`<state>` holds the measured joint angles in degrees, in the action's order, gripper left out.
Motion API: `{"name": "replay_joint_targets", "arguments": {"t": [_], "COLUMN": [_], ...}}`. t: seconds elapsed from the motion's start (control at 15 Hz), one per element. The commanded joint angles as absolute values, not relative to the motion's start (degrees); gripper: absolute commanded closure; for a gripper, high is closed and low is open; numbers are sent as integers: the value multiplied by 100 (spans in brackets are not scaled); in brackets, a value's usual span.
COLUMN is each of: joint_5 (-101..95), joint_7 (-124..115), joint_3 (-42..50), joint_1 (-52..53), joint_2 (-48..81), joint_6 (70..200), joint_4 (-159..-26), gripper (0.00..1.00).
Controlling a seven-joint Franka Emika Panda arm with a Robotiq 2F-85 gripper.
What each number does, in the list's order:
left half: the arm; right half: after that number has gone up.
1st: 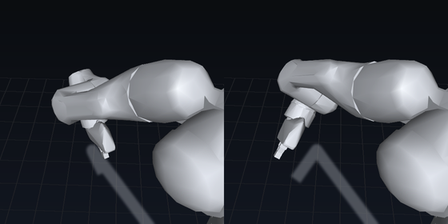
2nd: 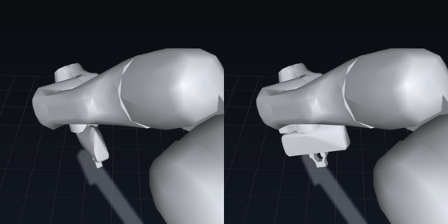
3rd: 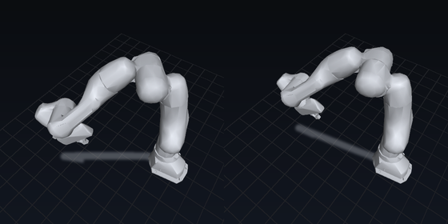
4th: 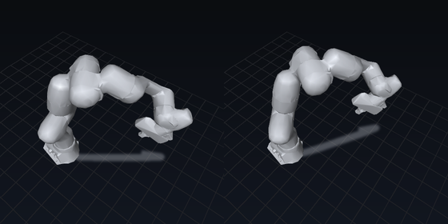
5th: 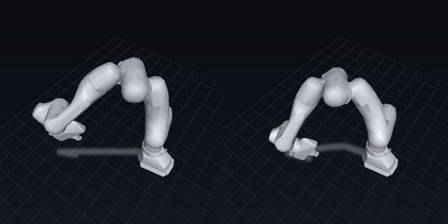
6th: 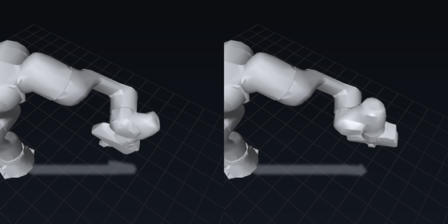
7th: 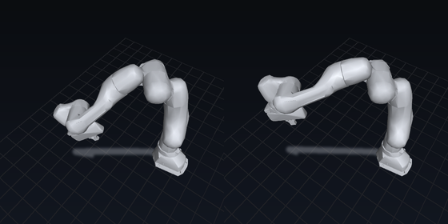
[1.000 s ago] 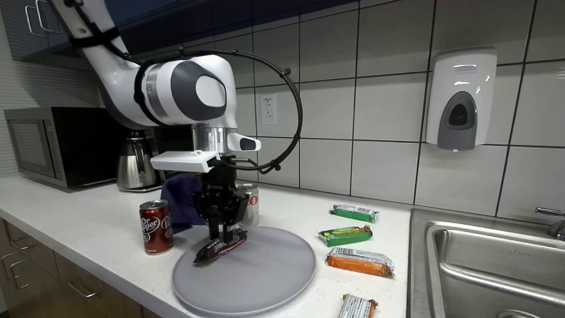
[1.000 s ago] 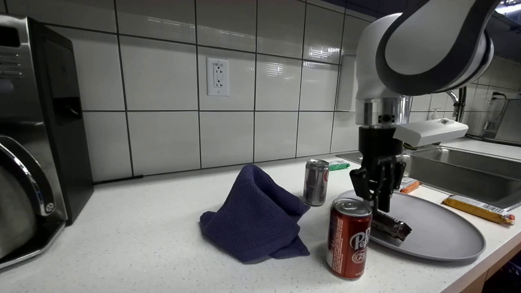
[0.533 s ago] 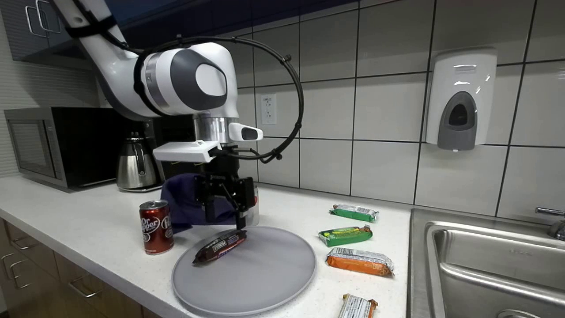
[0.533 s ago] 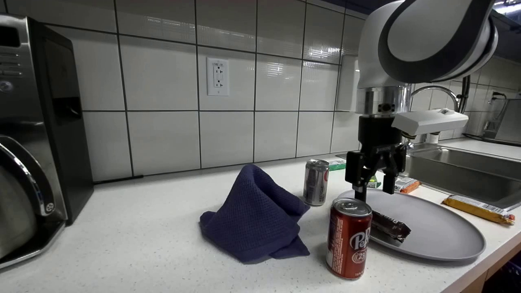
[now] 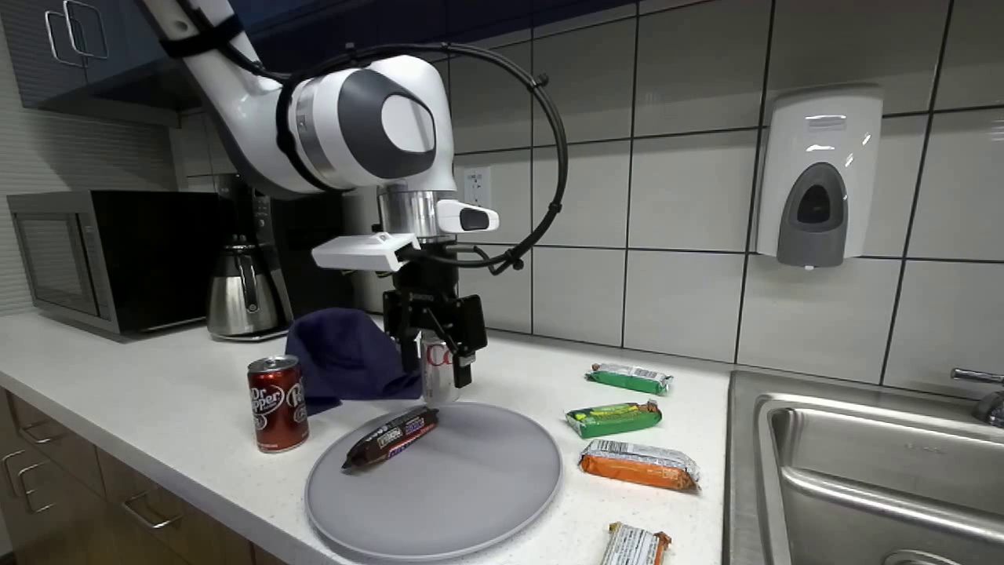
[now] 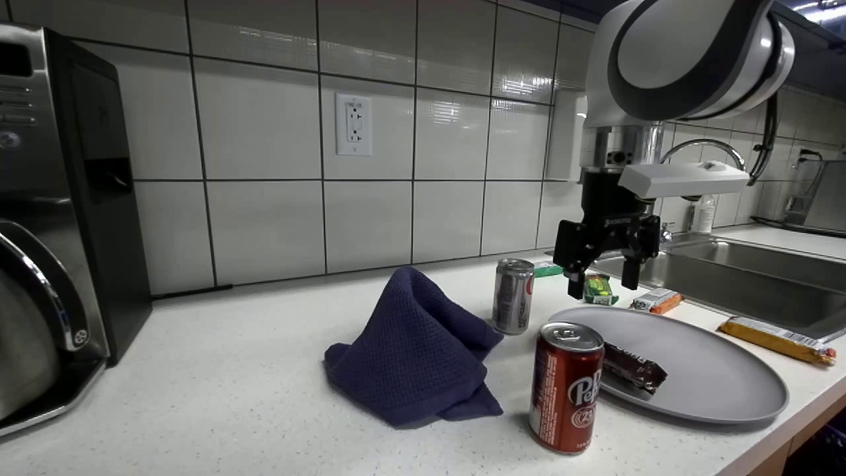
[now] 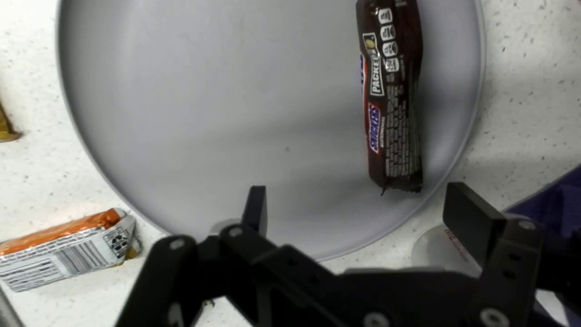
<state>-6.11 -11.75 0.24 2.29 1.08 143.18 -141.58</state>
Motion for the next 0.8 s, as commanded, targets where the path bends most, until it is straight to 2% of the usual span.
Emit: {"name": "replay_joint_targets", "arguments": {"t": [0.0, 0.73], "joint_5": [-652, -827], "joint_7": [-1580, -2819], "joint_3": [108, 650], "joint_1": [92, 24], "joint_2": [385, 1013], "joint_6": [14099, 13918], "joint_4": [-13740, -12971], "gripper": [0, 0]}}
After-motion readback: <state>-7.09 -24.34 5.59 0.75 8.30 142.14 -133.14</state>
